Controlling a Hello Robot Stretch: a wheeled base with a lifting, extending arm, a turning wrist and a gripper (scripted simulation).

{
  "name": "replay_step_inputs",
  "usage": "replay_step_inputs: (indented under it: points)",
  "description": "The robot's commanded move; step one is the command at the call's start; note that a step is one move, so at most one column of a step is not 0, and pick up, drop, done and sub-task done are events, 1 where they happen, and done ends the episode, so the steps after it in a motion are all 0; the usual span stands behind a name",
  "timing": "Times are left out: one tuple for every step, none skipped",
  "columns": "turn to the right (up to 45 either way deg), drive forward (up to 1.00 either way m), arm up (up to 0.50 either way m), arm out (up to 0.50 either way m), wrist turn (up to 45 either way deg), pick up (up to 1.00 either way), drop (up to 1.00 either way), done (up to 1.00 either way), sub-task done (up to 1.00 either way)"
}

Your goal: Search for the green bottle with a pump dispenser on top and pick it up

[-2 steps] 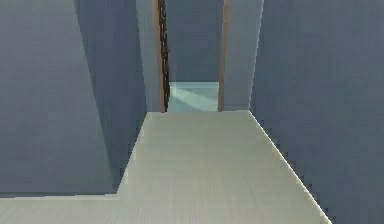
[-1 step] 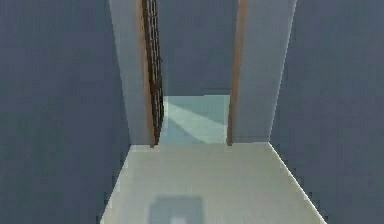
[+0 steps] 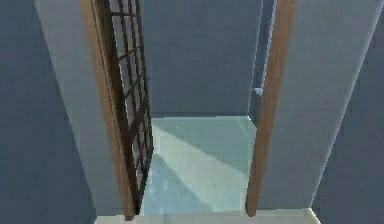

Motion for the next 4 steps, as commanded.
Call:
replay_step_inputs:
  points:
    - [0.0,1.0,0.0,0.0,0.0,0.0,0.0,0.0,0.0]
    - [0.0,0.9,0.0,0.0,0.0,0.0,0.0,0.0,0.0]
    - [-9.0,0.0,0.0,0.0,0.0,0.0,0.0,0.0,0.0]
    - [0.0,0.3,0.0,0.0,0.0,0.0,0.0,0.0,0.0]
